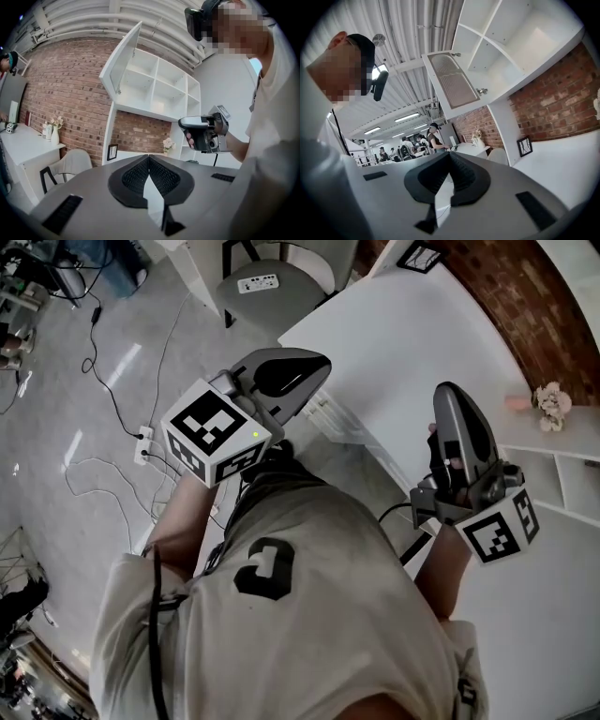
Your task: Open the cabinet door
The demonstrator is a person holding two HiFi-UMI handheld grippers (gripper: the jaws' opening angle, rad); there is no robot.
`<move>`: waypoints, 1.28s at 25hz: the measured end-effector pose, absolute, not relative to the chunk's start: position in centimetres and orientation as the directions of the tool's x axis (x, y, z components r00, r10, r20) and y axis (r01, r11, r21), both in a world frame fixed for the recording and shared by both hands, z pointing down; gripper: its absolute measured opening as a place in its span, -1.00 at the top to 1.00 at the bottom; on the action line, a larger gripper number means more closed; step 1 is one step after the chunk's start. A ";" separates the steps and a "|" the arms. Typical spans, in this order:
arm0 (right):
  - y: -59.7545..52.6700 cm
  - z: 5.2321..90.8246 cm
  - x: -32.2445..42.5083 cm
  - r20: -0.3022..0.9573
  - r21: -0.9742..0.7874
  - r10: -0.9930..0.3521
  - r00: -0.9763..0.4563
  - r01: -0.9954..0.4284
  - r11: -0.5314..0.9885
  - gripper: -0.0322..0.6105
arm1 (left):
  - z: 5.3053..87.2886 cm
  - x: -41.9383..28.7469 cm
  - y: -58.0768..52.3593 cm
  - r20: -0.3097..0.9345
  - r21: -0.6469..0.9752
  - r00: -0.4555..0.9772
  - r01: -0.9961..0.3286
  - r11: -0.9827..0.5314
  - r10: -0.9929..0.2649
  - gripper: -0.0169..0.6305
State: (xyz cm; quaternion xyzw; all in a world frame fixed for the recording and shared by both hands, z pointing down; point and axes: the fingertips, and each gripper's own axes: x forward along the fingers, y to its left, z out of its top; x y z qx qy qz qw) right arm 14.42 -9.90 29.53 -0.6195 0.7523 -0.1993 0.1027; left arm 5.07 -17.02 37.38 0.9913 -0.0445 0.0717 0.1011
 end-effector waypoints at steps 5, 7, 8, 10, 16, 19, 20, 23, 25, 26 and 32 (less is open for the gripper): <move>-5.7 29.6 15.5 0.071 -0.445 -0.981 -0.183 -0.885 0.133 0.82 | 37.1 6.3 -13.6 0.157 0.177 0.986 -0.078 -0.981 -0.050 0.90; -3.8 29.5 16.1 0.064 -0.451 -0.984 -0.166 -0.884 0.120 0.82 | 36.8 7.0 -12.0 0.160 0.173 0.987 -0.065 -0.983 -0.037 0.90; -2.8 29.6 16.5 0.062 -0.454 -0.985 -0.159 -0.884 0.114 0.82 | 36.7 7.4 -11.1 0.160 0.170 0.987 -0.057 -0.984 -0.030 0.90; -0.9 30.0 17.4 0.062 -0.465 -0.988 -0.141 -0.880 0.096 0.82 | 36.5 8.0 -9.2 0.160 0.162 0.987 -0.051 -0.985 -0.025 0.90; 4.8 30.4 19.5 0.049 -0.479 -0.990 -0.130 -0.873 0.091 0.82 | 36.0 9.6 -3.6 0.181 0.146 0.983 -0.050 -0.988 -0.023 0.90; 6.8 30.4 20.0 0.045 -0.486 -0.987 -0.151 -0.867 0.111 0.82 | 36.0 10.1 -0.9 0.198 0.145 0.980 -0.059 -0.988 -0.030 0.90; 7.3 30.5 20.2 0.043 -0.491 -0.986 -0.160 -0.863 0.119 0.82 | 36.0 10.3 -0.2 0.202 0.143 0.979 -0.063 -0.988 -0.033 0.90; 8.3 30.7 21.0 0.034 -0.512 -0.982 -0.188 -0.847 0.145 0.82 | 35.7 11.0 1.1 0.222 0.126 0.974 -0.084 -0.988 -0.054 0.90; 8.5 30.8 21.6 0.028 -0.524 -0.979 -0.201 -0.837 0.157 0.82 | 35.4 11.0 1.3 0.234 0.107 0.969 -0.105 -0.989 -0.077 0.90; 8.5 30.8 21.8 0.027 -0.528 -0.978 -0.206 -0.834 0.161 0.82 | 35.1 10.9 1.2 0.239 0.098 0.967 -0.117 -0.988 -0.091 0.90; 7.3 30.4 22.0 0.027 -0.504 -0.977 -0.210 -0.847 0.168 0.82 | 34.2 9.5 -1.5 0.224 0.072 0.960 -0.190 -0.979 -0.170 0.90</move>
